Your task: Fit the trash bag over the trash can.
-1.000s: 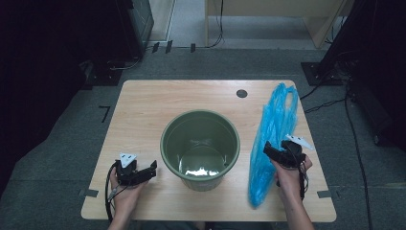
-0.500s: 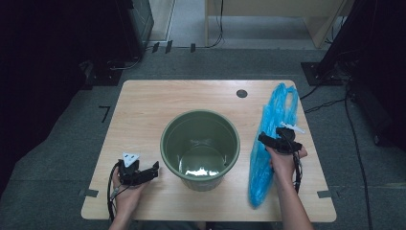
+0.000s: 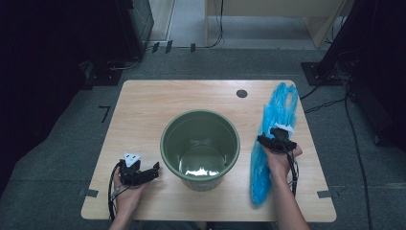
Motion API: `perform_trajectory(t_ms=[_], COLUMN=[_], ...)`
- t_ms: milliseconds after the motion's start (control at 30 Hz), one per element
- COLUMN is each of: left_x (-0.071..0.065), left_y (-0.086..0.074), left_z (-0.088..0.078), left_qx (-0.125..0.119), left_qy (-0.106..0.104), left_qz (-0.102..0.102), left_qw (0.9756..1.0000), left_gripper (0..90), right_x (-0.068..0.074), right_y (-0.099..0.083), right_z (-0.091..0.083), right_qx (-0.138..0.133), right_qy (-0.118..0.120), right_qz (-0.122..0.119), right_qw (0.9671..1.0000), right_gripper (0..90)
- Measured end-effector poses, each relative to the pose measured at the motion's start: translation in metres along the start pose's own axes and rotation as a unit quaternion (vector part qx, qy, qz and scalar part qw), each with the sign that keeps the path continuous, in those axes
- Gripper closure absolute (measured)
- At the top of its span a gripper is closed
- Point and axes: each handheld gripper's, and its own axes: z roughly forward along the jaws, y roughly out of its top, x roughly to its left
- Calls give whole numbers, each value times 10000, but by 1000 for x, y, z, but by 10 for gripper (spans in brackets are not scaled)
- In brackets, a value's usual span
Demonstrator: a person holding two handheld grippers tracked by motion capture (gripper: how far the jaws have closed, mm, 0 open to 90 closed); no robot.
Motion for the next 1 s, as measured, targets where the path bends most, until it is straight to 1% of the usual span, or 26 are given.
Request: perform_trajectory(t_ms=[67, 133, 167, 233, 300, 333, 367, 400, 500, 533, 667, 733, 833, 1000], left_x=[0, -1, -2, -2, -2, -2, -2, -2, -3, -3, -4, -5, -5, -6], left_y=[0, 0, -1, -1, -1, -2, -2, -2, -2, -2, -2, -2, -2, -2], left_z=[0, 0, 0, 0, 0, 0, 0, 0, 1, 1, 1, 1, 2, 2], left_qx=[-2, -2, 0, -2, 1, -2, -4, -8, -17, -18, -9, -10, -3, 12], left_qy=[17, 36, 54, 77, 77, 79, 83, 92, 116, 119, 154, 174, 205, 233], left_qz=[-1, 17, 48, 82, 82, 79, 83, 89, 108, 114, 137, 143, 171, 206], left_qw=[10000, 10000, 10000, 9999, 9999, 9999, 9999, 9999, 9999, 9999, 9998, 9997, 9996, 9995], left_gripper=[124, 126, 127, 128, 129, 130, 131, 131, 131, 132, 132, 133, 134, 134], right_x=[0, 1, 0, 0, 1, 1, 0, -1, -4, -4, -4, -2, 4, 11], right_y=[-1, -3, -4, -5, -6, -7, -7, -7, -7, -8, -7, -5, 1, 10], right_z=[-2, -4, -4, -5, -6, -6, -6, -6, -7, -8, -15, -22, -36, -56], right_qx=[-93, -220, -287, -345, -384, -391, -393, -384, -408, -429, -691, -873, -1152, -1476], right_qy=[70, 78, 61, 57, 56, 102, 178, 251, 445, 475, 578, 614, 715, 849], right_qz=[-81, -83, -79, -95, -80, -56, -34, -13, 47, 54, 109, 99, 46, 72], right_qw=[9999, 9997, 9995, 9993, 9992, 9992, 9991, 9989, 9982, 9979, 9959, 9942, 9907, 9854], right_gripper=[292, 464, 535, 645, 783, 848, 879, 896, 900, 900, 900, 900, 900, 900])
